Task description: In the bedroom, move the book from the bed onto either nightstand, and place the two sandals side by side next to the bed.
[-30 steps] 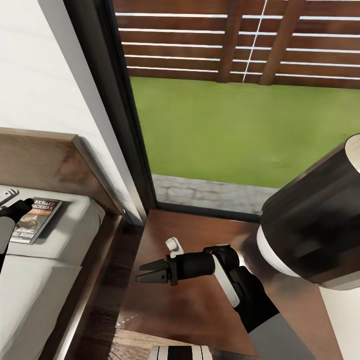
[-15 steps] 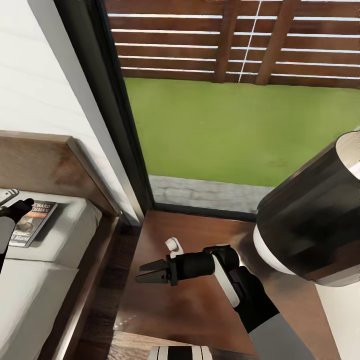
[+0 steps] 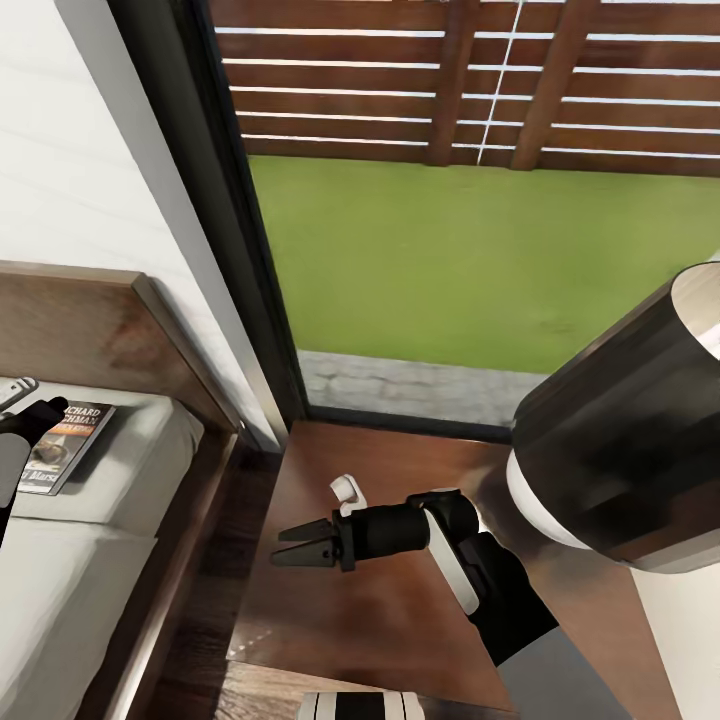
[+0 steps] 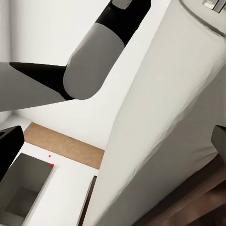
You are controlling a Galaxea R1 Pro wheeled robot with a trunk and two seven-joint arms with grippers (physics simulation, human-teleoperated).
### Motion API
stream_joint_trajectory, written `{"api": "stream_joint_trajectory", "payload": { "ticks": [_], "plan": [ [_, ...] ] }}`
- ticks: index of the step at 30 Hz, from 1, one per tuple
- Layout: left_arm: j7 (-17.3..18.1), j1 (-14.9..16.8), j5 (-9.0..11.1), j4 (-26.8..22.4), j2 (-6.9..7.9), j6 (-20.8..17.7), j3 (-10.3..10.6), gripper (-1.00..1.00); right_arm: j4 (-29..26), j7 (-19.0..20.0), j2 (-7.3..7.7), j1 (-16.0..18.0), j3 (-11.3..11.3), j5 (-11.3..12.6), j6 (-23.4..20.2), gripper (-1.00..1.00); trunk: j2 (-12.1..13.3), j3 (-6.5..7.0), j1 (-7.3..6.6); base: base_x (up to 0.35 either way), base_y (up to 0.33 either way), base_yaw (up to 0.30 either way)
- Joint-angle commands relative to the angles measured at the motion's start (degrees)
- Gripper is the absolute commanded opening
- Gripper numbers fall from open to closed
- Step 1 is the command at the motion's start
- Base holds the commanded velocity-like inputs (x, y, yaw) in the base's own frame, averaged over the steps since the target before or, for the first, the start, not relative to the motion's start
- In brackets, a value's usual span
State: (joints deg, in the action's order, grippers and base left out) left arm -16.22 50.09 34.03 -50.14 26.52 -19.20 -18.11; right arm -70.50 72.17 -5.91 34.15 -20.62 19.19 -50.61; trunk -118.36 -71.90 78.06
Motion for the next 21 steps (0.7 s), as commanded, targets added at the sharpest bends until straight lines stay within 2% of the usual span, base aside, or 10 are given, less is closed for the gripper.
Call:
{"api": "stream_joint_trajectory", "payload": {
  "ticks": [1,6,13,21],
  "plan": [
    [-0.4,0.0,0.6,-0.1,0.02,-0.2,0.0,1.00,0.0,0.0,-0.01,0.0,0.0,0.2,-0.4,1.00,0.0,-0.04,-0.01,0.000,0.000,0.000],
    [-0.4,0.0,0.6,-0.1,0.02,-0.2,0.0,1.00,0.0,0.0,0.00,0.0,0.0,0.2,-0.4,1.00,0.0,-0.04,-0.01,0.000,0.000,0.011],
    [-0.3,0.0,0.6,-0.1,0.02,-0.2,0.0,1.00,0.0,0.0,-0.01,0.0,-0.1,0.2,-0.4,1.00,0.0,-0.04,-0.01,0.000,0.000,0.166],
    [-0.3,0.0,0.6,-0.1,0.02,-0.2,0.0,1.00,0.0,0.0,0.02,0.0,-0.1,0.2,-0.4,1.00,0.0,-0.04,-0.01,0.000,0.000,0.013]
  ]
}}
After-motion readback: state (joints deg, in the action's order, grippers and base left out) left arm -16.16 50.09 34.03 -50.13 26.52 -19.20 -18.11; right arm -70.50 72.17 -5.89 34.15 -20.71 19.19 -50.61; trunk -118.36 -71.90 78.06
